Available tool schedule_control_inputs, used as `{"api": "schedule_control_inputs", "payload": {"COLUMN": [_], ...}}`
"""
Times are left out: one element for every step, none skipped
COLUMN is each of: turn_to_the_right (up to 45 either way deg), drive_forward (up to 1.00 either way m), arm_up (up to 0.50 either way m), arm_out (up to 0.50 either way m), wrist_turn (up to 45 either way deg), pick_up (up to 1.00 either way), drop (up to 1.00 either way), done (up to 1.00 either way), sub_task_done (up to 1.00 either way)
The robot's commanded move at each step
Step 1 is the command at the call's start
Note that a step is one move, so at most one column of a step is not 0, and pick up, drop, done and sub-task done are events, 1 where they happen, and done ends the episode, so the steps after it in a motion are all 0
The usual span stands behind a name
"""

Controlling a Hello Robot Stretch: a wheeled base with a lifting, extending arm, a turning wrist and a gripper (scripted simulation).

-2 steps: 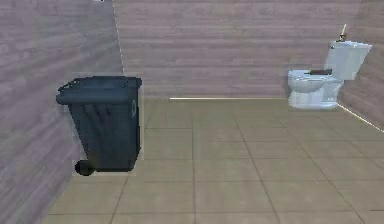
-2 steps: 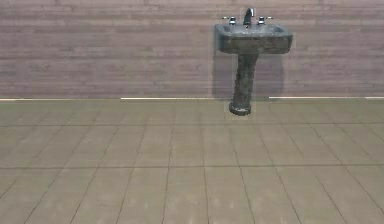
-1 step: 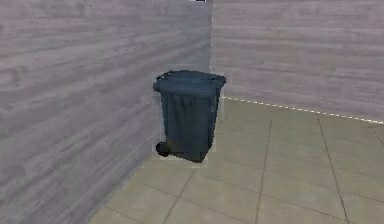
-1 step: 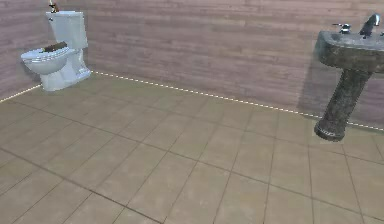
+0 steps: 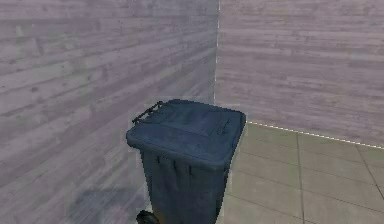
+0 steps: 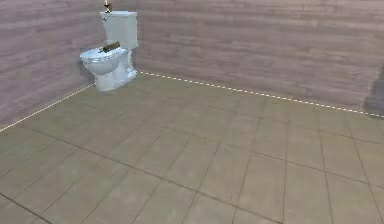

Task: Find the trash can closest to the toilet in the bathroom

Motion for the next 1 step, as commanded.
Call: {"api": "schedule_control_inputs", "payload": {"turn_to_the_right": [0.0], "drive_forward": [0.00], "arm_up": [0.00], "arm_out": [0.00], "wrist_turn": [0.0], "pick_up": [0.00], "drop": [0.00], "done": [1.00], "sub_task_done": [0.00]}}
